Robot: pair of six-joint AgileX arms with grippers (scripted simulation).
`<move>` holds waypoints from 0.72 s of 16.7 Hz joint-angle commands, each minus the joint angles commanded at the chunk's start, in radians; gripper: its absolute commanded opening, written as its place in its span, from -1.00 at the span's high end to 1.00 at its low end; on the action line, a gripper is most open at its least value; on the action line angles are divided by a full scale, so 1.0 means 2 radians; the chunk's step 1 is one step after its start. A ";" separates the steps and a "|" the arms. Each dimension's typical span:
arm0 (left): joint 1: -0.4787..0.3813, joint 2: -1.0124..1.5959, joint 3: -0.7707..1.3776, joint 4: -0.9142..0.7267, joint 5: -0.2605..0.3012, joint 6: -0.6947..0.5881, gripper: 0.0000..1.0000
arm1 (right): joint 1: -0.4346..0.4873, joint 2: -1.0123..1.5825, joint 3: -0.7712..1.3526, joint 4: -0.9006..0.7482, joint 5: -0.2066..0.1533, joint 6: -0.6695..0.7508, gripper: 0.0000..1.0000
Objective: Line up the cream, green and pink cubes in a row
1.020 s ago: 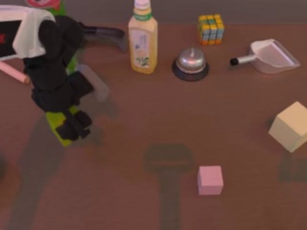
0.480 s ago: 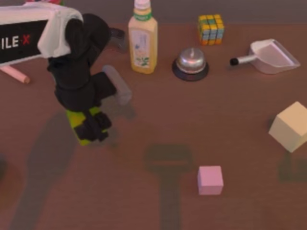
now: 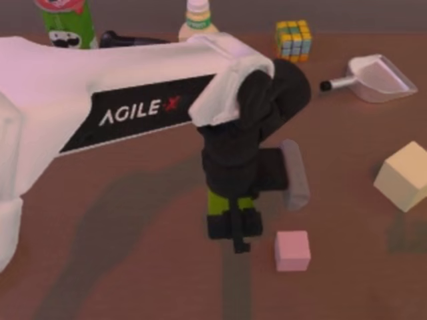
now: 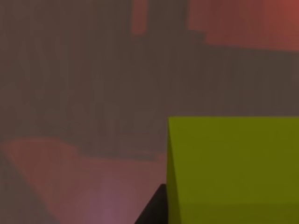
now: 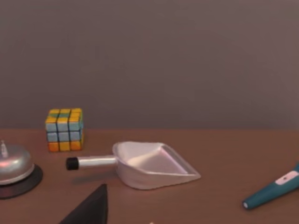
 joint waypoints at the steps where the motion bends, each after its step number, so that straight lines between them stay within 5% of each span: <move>1: -0.014 0.002 0.007 -0.003 0.000 0.001 1.00 | 0.000 0.000 0.000 0.000 0.000 0.000 -1.00; 12: -0.028 0.022 -0.021 0.049 0.001 0.005 1.00 | 0.000 0.000 0.000 0.000 0.000 0.000 -1.00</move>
